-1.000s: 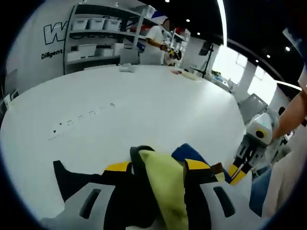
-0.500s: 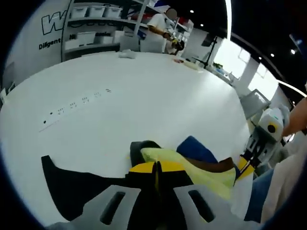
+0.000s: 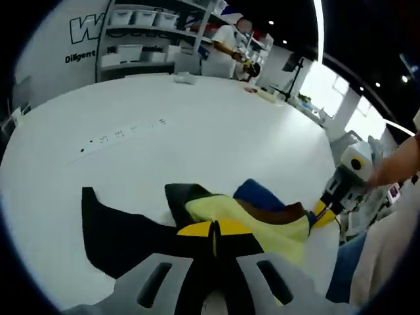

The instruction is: Fold the garment on the visible template until the final outline fits inside the template.

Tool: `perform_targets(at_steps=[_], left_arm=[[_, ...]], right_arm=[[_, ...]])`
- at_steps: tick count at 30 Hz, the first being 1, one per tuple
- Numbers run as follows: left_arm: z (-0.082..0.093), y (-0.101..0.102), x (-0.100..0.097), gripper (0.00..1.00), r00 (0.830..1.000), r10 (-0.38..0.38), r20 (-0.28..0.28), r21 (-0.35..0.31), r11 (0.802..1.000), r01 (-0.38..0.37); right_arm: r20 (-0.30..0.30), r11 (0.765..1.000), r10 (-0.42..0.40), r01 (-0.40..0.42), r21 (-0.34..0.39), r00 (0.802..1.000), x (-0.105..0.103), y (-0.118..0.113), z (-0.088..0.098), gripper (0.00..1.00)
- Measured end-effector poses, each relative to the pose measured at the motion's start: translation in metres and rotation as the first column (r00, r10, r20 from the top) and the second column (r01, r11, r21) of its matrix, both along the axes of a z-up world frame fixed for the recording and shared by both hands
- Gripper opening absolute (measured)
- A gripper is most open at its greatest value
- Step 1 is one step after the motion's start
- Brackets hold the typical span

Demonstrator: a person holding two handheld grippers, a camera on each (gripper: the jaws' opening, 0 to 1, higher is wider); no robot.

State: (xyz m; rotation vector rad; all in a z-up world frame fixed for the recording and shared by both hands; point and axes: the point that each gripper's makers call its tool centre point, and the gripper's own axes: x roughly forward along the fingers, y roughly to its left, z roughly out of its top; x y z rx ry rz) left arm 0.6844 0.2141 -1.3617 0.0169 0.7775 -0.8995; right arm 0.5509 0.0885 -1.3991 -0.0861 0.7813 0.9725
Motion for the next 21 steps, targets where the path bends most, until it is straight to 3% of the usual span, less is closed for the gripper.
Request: perform_targets(at_steps=[8,15,21], left_arm=[[-0.005,0.048,-0.048,0.03,0.991,0.131,-0.028,-0.040,0.990,-0.132],[-0.022,0.063,-0.084,0.03,0.979,0.192,-0.074,-0.050,0.979,-0.196],[-0.028,0.064,-0.099,0.03,0.973,0.215,-0.079,-0.067,0.973,-0.221]], right_arm=[[-0.004,0.997,-0.074,0.074,0.035,0.997,0.010,-0.003,0.008,0.00],[-0.009,0.991,-0.116,0.117,0.065,0.993,0.017,-0.001,0.017,0.00],[-0.001,0.991,-0.119,0.119,0.061,0.993,0.022,0.002,0.021,0.00]])
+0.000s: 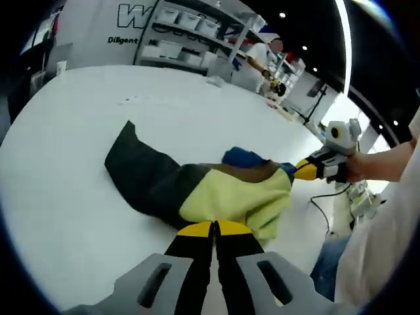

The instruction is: Fold the garment on the visible template until the final outline fits inside the template.

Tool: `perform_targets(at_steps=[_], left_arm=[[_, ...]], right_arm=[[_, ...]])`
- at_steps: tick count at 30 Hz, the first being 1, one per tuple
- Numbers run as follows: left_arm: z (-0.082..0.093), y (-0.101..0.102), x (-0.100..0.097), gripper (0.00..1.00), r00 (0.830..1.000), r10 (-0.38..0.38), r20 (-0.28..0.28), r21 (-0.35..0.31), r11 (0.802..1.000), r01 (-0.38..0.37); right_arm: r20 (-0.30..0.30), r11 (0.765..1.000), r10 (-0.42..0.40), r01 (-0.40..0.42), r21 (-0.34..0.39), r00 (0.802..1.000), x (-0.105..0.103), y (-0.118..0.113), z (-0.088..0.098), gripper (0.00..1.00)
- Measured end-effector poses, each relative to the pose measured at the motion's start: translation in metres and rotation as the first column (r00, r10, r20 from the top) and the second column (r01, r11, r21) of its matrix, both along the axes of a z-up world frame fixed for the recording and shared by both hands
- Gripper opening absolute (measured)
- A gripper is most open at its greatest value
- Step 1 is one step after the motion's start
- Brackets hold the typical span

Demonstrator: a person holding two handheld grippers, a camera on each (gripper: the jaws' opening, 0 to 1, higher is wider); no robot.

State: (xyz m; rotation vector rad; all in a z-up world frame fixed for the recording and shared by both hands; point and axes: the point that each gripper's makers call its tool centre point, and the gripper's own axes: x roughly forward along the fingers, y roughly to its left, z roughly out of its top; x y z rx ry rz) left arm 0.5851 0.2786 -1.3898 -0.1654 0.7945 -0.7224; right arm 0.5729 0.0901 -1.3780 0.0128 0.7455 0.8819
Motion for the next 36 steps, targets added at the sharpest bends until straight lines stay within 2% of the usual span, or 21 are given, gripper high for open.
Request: perform_targets(at_steps=[10,14,17,22,27,29,31,34,36], left_arm=[[-0.014,-0.002,-0.024,0.03,0.999,-0.002,-0.044,-0.013,1.000,0.001],[-0.015,-0.006,-0.028,0.03,0.998,-0.025,-0.055,-0.022,0.999,0.024],[-0.012,-0.006,-0.029,0.02,0.998,-0.043,-0.041,-0.017,0.999,0.043],[0.017,-0.001,-0.018,0.05,0.998,-0.059,0.027,-0.055,0.997,0.061],[0.050,0.012,0.010,0.08,0.994,-0.015,0.104,-0.114,0.993,0.027],[0.049,0.017,0.023,0.09,0.995,-0.011,0.103,-0.099,0.995,0.021],[0.040,0.022,0.035,0.11,0.996,-0.006,0.084,-0.079,0.997,0.013],[0.024,0.021,0.045,0.20,1.000,-0.007,0.002,-0.096,0.995,0.007],[0.013,0.019,0.049,0.20,0.999,-0.020,-0.040,-0.083,0.996,0.017]], right_arm=[[0.004,0.999,-0.046,0.046,-0.012,0.999,0.011,-0.004,0.001,0.00],[0.013,0.998,-0.050,0.051,-0.022,0.999,0.014,-0.003,0.003,0.00],[0.017,0.999,-0.041,0.041,-0.021,0.999,0.014,-0.001,0.004,0.00],[0.020,0.999,-0.020,0.020,-0.032,1.000,0.012,-0.001,0.004,0.00],[0.020,0.999,-0.006,0.007,-0.036,1.000,0.010,0.001,0.004,0.00],[0.025,0.999,0.010,-0.009,-0.041,1.000,0.007,0.003,0.004,0.00],[0.028,0.998,0.025,-0.024,-0.049,0.999,0.005,0.004,0.003,0.00],[0.045,0.996,0.056,-0.053,-0.070,0.997,0.001,0.006,0.004,0.00],[0.058,0.991,0.088,-0.082,-0.104,0.994,-0.001,0.005,0.002,0.00]])
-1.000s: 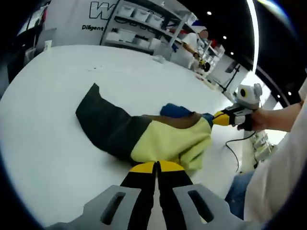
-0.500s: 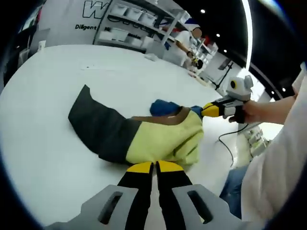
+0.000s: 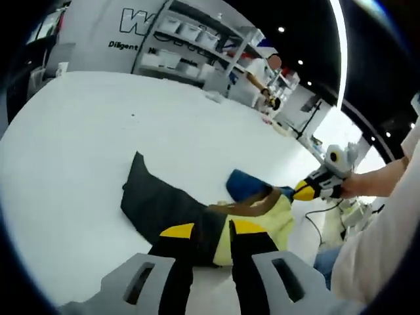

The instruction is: Fold the garment on the visible template until the final outline fits inside the template.

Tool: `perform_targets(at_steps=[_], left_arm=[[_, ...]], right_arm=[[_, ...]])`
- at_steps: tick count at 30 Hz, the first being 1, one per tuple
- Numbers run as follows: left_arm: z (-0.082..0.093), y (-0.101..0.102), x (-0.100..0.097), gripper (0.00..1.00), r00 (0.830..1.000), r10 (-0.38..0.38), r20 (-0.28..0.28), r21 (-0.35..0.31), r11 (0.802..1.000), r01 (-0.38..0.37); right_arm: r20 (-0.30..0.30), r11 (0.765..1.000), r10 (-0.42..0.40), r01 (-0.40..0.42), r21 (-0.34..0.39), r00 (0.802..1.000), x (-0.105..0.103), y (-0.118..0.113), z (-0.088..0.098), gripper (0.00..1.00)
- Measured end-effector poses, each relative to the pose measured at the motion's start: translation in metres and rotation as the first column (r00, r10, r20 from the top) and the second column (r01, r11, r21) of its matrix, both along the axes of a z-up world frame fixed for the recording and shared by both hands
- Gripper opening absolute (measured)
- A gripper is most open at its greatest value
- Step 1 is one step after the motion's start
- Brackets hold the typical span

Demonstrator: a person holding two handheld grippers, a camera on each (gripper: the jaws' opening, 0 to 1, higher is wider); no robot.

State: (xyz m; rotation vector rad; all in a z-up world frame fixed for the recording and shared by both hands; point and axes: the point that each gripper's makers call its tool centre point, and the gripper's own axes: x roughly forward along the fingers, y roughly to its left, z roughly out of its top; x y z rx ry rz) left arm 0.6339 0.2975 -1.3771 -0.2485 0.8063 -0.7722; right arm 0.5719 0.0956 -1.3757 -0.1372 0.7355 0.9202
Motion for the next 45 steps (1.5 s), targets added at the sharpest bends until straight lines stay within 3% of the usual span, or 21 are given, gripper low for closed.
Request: perform_targets(at_steps=[4,6,9,12,16,21,24,29,32,34,36,37,41,45], left_arm=[[-0.015,-0.002,0.009,0.20,0.998,0.000,-0.063,-0.008,1.000,-0.001],[-0.022,-0.003,0.010,0.18,0.991,0.004,-0.131,-0.031,0.999,-0.008],[-0.034,0.001,0.013,0.18,0.988,-0.010,-0.156,0.007,1.000,0.011],[-0.039,-0.003,0.011,0.19,0.972,-0.020,-0.234,-0.027,1.000,0.014],[-0.044,-0.007,0.007,0.17,0.963,-0.042,-0.265,-0.020,0.999,0.038],[-0.045,-0.016,-0.011,0.07,0.954,-0.116,-0.275,-0.026,0.993,0.113],[-0.041,-0.016,-0.014,0.03,0.965,-0.161,-0.206,0.006,0.986,0.166],[-0.027,-0.019,-0.023,0.02,0.969,-0.201,-0.143,0.025,0.978,0.207],[-0.010,-0.021,-0.026,0.02,0.969,-0.247,-0.018,0.035,0.968,0.247],[0.000,-0.021,-0.029,0.02,0.960,-0.272,0.064,0.061,0.961,0.268],[0.012,-0.023,-0.037,0.02,0.935,-0.317,0.160,0.078,0.948,0.308],[0.018,-0.025,-0.045,0.02,0.914,-0.349,0.205,0.092,0.937,0.338],[0.024,-0.030,-0.071,0.02,0.889,-0.397,0.229,0.065,0.917,0.393],[0.011,-0.028,-0.092,0.02,0.881,-0.433,0.189,0.070,0.901,0.428]], right_arm=[[0.008,1.000,0.023,-0.023,-0.012,1.000,-0.004,0.003,0.001,0.00],[0.011,0.999,0.032,-0.032,-0.017,0.999,-0.005,0.003,0.000,0.00],[0.012,0.999,0.041,-0.041,-0.021,0.999,-0.007,0.003,0.000,0.00],[0.011,0.999,0.046,-0.046,-0.023,0.999,-0.008,0.003,-0.002,0.00],[0.008,0.998,0.050,-0.050,-0.027,0.999,-0.009,0.004,-0.003,0.00],[0.006,0.998,0.049,-0.049,-0.025,0.999,-0.009,0.004,-0.003,0.00],[0.006,0.998,0.050,-0.050,-0.027,0.999,-0.009,0.003,-0.002,0.00],[0.011,0.999,0.047,-0.046,-0.028,0.999,-0.008,0.002,0.002,0.00],[0.008,0.999,0.027,-0.027,-0.018,1.000,-0.007,-0.002,0.004,0.00],[0.002,1.000,0.010,-0.010,-0.011,1.000,-0.006,-0.005,0.005,0.00],[-0.005,1.000,-0.010,0.010,-0.006,1.000,-0.006,-0.008,0.004,0.00],[-0.007,1.000,-0.015,0.015,-0.004,1.000,-0.007,-0.009,0.004,0.00],[-0.017,1.000,-0.031,0.031,0.000,0.999,-0.011,-0.012,0.003,0.00],[-0.030,0.999,-0.033,0.033,-0.005,0.999,-0.018,-0.017,-0.001,0.00]])
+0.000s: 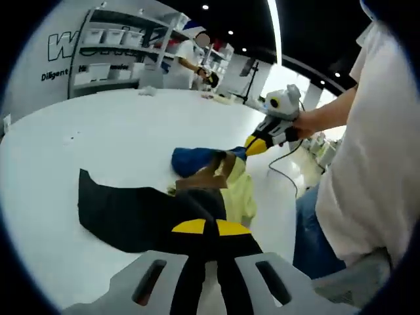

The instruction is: Fold the garment on the visible template until the final outline fits inside the template.

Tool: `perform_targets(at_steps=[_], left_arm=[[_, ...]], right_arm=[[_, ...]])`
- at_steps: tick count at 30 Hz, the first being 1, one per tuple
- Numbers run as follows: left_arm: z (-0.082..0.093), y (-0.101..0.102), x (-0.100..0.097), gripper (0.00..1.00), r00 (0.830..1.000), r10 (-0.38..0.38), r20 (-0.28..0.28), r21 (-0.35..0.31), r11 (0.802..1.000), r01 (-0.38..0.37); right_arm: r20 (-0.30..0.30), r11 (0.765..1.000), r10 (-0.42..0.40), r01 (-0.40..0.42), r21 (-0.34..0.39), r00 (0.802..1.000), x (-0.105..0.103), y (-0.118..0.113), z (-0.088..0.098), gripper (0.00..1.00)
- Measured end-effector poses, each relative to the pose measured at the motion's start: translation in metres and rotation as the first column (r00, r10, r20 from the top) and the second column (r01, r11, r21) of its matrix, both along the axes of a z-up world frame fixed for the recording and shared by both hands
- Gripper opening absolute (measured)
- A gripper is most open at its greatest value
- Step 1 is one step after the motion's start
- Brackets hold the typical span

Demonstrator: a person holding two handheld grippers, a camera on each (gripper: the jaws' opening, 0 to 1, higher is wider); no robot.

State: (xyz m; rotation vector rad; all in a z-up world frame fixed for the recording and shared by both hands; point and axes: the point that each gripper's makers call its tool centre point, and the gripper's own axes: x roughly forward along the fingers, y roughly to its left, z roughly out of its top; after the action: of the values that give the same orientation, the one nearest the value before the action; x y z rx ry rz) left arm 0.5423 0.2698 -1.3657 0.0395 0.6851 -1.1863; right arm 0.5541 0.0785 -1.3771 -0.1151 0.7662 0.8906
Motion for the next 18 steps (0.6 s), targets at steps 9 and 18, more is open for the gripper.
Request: perform_targets(at_steps=[9,18], left_arm=[[0.000,-0.011,-0.030,0.04,0.996,-0.091,-0.004,-0.015,0.996,0.090],[0.026,-0.029,-0.021,0.05,0.992,-0.123,-0.026,-0.112,0.986,0.120]], right_arm=[[-0.008,0.999,0.016,-0.016,-0.038,1.000,-0.017,-0.012,-0.008,0.00],[-0.016,0.997,0.017,-0.018,-0.074,1.000,-0.026,-0.019,-0.018,0.00]])
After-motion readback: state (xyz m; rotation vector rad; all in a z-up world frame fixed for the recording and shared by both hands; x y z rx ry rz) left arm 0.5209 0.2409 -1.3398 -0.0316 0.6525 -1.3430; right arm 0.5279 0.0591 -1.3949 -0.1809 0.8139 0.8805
